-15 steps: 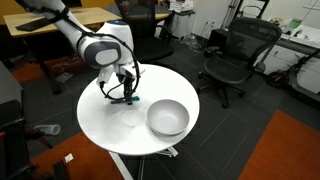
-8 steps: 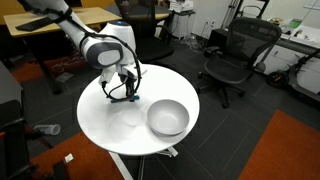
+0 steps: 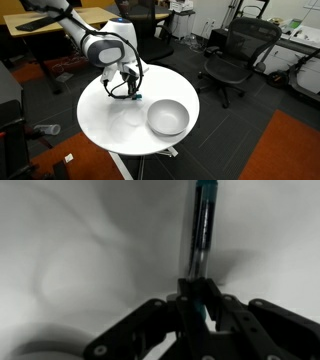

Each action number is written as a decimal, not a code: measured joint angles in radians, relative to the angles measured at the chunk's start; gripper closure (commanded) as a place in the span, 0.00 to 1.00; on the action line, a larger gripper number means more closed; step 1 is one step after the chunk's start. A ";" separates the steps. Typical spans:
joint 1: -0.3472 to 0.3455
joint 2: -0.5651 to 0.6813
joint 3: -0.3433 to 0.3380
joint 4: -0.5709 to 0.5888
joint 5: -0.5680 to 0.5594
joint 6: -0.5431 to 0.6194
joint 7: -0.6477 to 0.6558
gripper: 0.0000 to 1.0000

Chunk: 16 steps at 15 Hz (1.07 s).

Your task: Move the green marker to the right

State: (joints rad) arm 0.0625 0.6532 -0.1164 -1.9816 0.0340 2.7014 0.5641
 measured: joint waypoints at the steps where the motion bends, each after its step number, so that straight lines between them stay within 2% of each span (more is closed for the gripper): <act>1: 0.001 -0.009 -0.004 -0.001 0.000 0.000 -0.013 0.95; 8: -0.003 -0.094 -0.051 -0.036 -0.043 0.000 -0.195 0.95; 16: -0.056 -0.118 -0.051 -0.061 -0.107 0.000 -0.445 0.95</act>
State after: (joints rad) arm 0.0069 0.5354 -0.1673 -2.0424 -0.0728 2.7010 0.1187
